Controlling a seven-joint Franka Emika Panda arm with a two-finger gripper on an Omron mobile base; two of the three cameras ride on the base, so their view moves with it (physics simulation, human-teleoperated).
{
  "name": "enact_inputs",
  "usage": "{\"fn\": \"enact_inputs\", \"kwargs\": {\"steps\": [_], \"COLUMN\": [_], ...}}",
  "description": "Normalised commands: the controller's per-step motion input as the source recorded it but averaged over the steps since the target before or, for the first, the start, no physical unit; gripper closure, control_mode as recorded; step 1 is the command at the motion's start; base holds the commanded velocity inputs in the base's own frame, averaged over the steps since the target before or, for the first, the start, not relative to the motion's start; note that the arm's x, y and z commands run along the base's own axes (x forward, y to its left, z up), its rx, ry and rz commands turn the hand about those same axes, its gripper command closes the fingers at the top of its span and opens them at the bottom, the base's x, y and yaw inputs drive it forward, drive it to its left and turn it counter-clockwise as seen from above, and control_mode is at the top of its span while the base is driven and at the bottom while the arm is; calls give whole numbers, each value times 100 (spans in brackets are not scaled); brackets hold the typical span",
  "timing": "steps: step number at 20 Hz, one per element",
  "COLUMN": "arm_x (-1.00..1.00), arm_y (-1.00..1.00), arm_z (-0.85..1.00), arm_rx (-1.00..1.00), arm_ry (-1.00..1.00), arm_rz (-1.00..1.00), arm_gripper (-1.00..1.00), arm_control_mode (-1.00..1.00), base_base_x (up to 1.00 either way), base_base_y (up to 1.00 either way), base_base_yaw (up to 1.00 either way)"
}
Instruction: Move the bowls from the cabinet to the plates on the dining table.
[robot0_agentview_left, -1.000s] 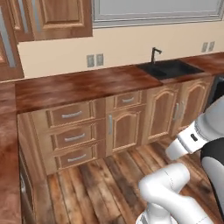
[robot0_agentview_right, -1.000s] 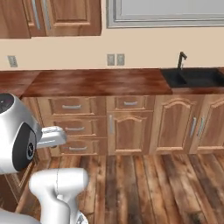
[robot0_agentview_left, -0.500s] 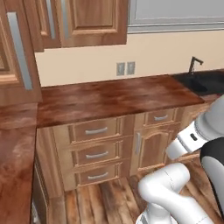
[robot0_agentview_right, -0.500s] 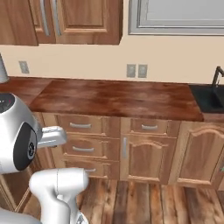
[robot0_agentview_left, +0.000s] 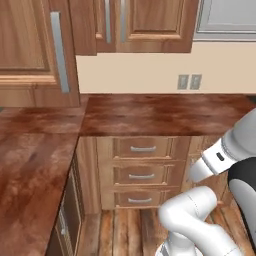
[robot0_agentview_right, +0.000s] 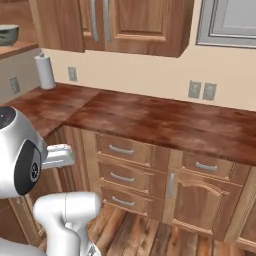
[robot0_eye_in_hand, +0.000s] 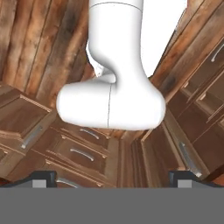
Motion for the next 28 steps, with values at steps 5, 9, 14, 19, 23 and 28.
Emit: {"fn": "enact_inputs", "kwargs": {"steps": [5,9,14,19,23,28], "arm_x": [0,0,0,0,0,0], "arm_y": [0,0,0,0,0,0], "arm_z": [0,0,0,0,0,0], "arm_rx": [0,0,0,0,0,0], "arm_ry": [0,0,0,0,0,0], "arm_rz": [0,0,0,0,0,0], "arm_gripper": [-100,-100,-100,-100,-100,-100], "arm_control_mode": [100,100,100,100,100,100], "base_base_x": [23,36,41,56,54,25], "base_base_y": [-53,-71,-53,-38,-25,-6], "base_base_yaw": [36,30,28,32,44,43]}}
